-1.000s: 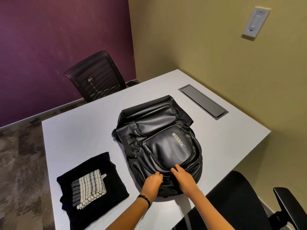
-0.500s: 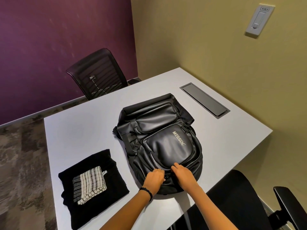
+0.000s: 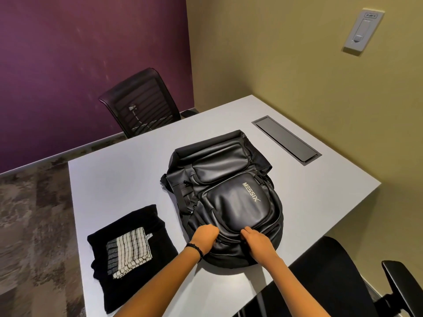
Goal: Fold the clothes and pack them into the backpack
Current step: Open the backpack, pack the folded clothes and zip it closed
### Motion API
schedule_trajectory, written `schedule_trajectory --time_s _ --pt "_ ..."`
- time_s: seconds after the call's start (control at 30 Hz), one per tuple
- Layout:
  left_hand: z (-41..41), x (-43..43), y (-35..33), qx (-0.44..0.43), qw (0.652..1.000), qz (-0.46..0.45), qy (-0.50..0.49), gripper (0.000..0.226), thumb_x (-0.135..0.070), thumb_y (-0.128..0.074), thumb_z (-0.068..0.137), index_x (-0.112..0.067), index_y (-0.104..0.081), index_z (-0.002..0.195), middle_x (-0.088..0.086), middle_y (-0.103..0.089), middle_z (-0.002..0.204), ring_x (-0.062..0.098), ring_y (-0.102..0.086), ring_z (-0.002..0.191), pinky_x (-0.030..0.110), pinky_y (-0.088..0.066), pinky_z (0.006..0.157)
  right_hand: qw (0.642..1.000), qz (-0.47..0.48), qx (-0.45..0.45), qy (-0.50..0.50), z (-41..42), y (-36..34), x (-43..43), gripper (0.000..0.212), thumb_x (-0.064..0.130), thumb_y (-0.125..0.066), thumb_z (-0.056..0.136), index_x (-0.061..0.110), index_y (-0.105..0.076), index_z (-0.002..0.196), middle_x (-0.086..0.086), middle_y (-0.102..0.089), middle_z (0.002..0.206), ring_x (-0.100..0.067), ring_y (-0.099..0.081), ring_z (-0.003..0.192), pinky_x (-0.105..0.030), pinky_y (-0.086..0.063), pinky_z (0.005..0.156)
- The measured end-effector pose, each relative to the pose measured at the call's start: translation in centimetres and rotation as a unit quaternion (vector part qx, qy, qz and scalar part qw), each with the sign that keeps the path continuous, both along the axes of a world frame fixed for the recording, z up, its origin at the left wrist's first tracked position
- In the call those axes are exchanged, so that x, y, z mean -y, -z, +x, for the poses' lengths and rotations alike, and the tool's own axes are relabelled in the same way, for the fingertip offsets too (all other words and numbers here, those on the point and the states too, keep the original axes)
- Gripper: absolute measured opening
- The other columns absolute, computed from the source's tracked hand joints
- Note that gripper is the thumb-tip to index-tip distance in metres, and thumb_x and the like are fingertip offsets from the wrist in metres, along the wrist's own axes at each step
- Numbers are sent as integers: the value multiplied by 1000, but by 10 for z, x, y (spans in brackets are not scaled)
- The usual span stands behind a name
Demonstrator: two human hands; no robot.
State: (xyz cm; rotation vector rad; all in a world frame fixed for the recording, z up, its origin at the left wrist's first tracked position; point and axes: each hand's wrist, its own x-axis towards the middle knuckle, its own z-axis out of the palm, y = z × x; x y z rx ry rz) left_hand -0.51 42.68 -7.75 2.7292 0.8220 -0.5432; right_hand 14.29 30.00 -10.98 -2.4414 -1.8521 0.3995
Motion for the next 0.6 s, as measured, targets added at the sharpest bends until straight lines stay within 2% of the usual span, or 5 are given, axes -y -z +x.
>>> schedule_trajectory --time_s 0.07,0.13,0.3,0.47,0.6 --pt "-6 -6 -1 1 1000 -9 -4 23 -5 -36 96 1 -56 104 23 -60 111 39 -55 105 43 -40 85 1000 -15 -9 -7 0 2 -2 29 -7 -49 77 5 -55 103 -11 -53 104 -35 -57 90 -33 -31 60" --pt "-9 -6 -1 0 1000 -21 -3 22 -10 -36 96 0 -53 107 22 -60 110 38 -55 103 42 -41 82 1000 -2 -6 -4 -2 -1 -2 32 -6 -54 75 6 -56 105 -12 -54 103 -35 -58 88 -32 -32 59" --pt "-9 3 -3 37 995 -92 -20 5 -14 -39 94 -10 -37 91 17 -57 88 36 -55 88 39 -32 67 998 5 37 -43 -11 -2 -2 49 3 -80 40 17 -55 79 0 -52 73 -20 -54 54 -22 -22 45" --pt "-10 1 -4 98 983 -148 -40 8 -14 -38 94 -10 -35 88 -2 -34 65 29 -43 71 36 -28 64 993 13 101 -53 -19 -11 -12 44 7 -83 28 19 -59 62 3 -51 61 -18 -51 49 -24 -26 44" --pt "-9 3 -7 133 972 -186 -57 11 -15 -39 94 -11 -36 84 -2 -35 65 24 -39 68 32 -26 62 993 81 81 -36 -13 -16 -13 37 3 -80 38 20 -60 64 4 -51 62 -17 -51 52 -24 -36 46"
